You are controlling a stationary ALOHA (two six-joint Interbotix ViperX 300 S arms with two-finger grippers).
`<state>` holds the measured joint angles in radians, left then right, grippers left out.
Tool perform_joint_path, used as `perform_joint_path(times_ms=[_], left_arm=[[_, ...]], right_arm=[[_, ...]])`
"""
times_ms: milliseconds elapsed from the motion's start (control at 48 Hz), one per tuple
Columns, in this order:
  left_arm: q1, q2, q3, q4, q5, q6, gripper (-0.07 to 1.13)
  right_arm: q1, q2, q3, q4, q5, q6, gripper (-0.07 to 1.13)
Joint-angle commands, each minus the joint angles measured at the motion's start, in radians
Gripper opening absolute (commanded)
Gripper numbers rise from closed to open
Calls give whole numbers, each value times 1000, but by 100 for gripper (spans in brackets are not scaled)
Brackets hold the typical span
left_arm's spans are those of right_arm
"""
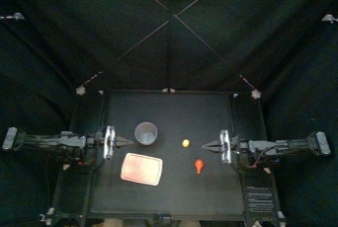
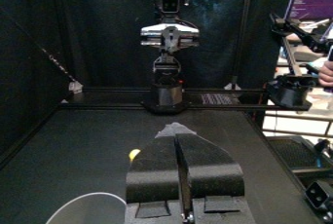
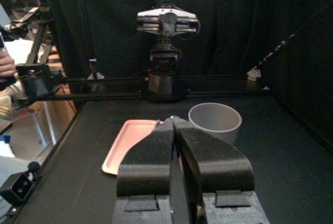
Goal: Pick the yellow can then place it on the pink plate
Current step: Pick the yellow can
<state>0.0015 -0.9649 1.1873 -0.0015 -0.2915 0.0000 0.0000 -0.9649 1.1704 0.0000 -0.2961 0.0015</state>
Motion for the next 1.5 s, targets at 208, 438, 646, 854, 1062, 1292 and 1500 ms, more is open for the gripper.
perform_joint_path(times_ms=[208, 438, 646, 854, 1062, 1292, 1500], left_arm=[[25, 15, -2, 34, -5, 6, -2], [28, 25, 0, 34, -5, 6, -2], [31, 32, 3, 35, -11, 6, -2], [34, 32, 2, 35, -18, 6, -2], [51, 32, 2, 38, -54, 6, -2], [60, 34, 2, 48, -57, 6, -2], [61, 32, 5, 46, -57, 6, -2]], right_arm=[[-55, 156, -5, -8, -5, -2, 2], [-163, 299, -35, -2, -5, 0, 2], [-239, 374, -57, 29, -26, 3, 18], [-252, 382, -49, 95, -107, 5, 69], [-275, 426, -44, 198, -110, 0, 107], [-284, 577, -55, 138, -100, 2, 106], [-287, 767, -106, 132, -100, 2, 106]])
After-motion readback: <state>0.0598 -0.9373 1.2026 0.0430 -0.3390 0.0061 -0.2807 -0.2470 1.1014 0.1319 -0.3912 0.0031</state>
